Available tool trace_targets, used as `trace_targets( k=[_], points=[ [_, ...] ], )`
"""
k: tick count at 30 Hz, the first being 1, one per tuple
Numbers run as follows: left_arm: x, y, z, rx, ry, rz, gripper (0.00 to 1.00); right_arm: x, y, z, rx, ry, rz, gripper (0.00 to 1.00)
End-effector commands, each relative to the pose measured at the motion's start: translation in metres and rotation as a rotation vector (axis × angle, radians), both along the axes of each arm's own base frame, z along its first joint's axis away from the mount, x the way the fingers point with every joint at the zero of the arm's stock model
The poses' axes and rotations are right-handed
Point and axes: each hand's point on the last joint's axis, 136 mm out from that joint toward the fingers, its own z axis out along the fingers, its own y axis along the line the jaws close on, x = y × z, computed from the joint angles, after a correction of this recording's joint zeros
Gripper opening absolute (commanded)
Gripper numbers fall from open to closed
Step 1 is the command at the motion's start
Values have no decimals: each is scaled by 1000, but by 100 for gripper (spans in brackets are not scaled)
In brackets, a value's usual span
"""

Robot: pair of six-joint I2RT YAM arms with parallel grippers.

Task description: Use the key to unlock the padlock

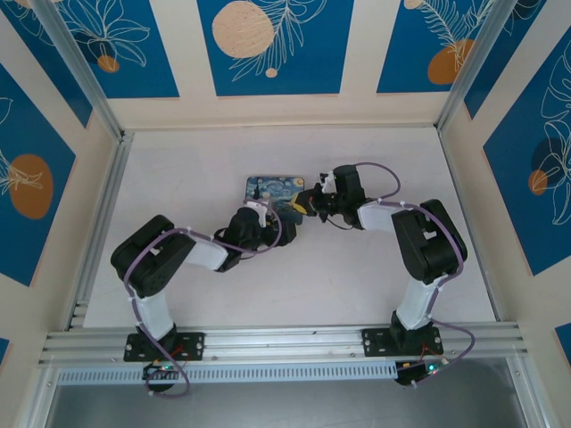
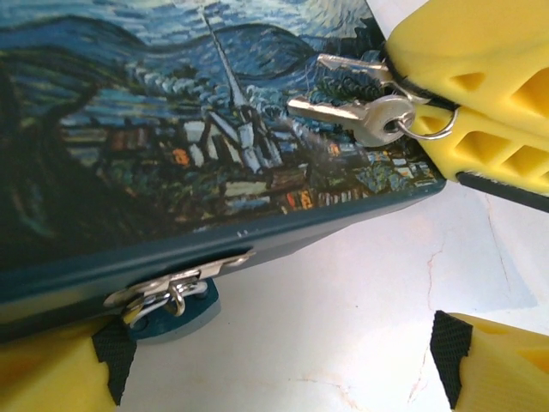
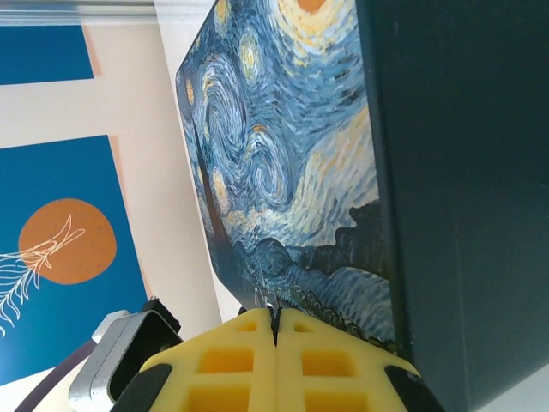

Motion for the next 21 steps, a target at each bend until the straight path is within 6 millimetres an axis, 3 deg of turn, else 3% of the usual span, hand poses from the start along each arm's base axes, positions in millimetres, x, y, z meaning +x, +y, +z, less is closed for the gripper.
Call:
trace_targets(
  k=[1,8,13,21],
  points=[
    [0,6,-11,21,9,26,88,7,-1,-1,5,-3,-8,0],
    [8,23,-23,185,-35,96,88,9,-1,-2,5,0,-10,0],
    [12,8,-20,162,-42,56,87,10,-1,-6,4,12,-12,0],
    [9,-18,28,-109,-66,14,83,10,-1,-11,1,21,-14,0]
  ],
)
